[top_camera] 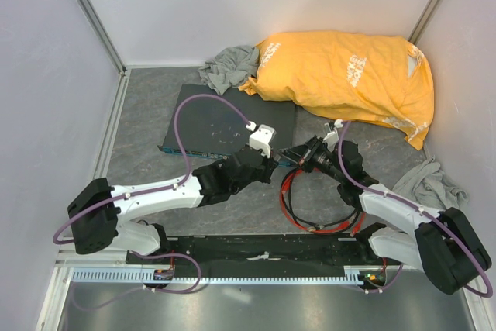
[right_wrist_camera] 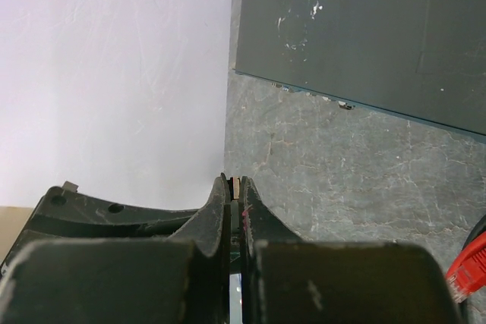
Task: Insert the plug into the switch port
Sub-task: Pick up the plug from the center of the board, then insert the plug into the switch port.
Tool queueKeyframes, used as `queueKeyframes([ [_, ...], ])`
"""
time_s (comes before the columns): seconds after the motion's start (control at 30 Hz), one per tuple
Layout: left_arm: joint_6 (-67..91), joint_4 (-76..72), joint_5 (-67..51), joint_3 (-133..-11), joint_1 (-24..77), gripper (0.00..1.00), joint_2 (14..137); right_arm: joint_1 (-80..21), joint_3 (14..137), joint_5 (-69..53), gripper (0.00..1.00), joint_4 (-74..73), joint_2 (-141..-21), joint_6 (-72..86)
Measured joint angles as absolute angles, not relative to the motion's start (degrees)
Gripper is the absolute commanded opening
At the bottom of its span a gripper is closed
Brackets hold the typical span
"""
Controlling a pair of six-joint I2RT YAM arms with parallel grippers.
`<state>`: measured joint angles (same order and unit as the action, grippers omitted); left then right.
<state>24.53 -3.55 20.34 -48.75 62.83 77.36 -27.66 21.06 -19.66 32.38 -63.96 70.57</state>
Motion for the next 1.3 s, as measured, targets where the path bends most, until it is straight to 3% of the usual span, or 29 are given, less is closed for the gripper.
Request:
queueKeyframes([
  [0.07,24.3,-3.5,20.1,-48.6,62.8,0.02,77.4,-27.7,21.1,-19.7,0.05,32.4,-64.4,70.5],
  [0.17,24.3,-2.9,20.0,-48.2,62.8,0.02,77.3,-27.9,21.1,-19.9,0.22,32.5,-65.4,70.5],
  [0.2,24.3,-2.7,20.0,-48.0,62.8,0.01,77.2,-28.0,21.1,-20.2,0.33,32.6,-65.7,70.3],
  [0.27,24.3,-1.0,20.7,-47.4,62.8,0.02,76.5,-28.1,21.2,-20.5,0.44,32.3,-66.3,69.4],
  [0.3,24.3,0.2,21.1,-47.1,62.8,0.02,75.9,-28.0,21.4,-20.5,0.55,31.9,-66.5,68.9],
  [0.47,24.4,6.4,22.9,-44.1,61.9,0.02,71.3,-27.9,27.7,-19.8,0.76,25.9,-69.1,60.5],
  [0.5,24.6,7.4,22.9,-43.2,61.3,0.01,70.3,-27.9,29.3,-19.4,0.86,24.7,-69.6,58.6],
  [0.6,25.4,10.2,22.8,-40.1,58.6,0.01,68.0,-27.9,34.1,-18.1,0.96,21.5,-71.3,51.5],
  [0.9,26.2,14.5,20.8,-35.9,48.4,0.02,68.2,-28.3,39.3,-10.3,0.98,14.5,-74.9,35.0],
  [1.3,25.9,10.6,17.7,-36.1,42.1,0.02,79.0,-33.3,37.3,1.3,0.98,11.3,-74.6,28.4],
])
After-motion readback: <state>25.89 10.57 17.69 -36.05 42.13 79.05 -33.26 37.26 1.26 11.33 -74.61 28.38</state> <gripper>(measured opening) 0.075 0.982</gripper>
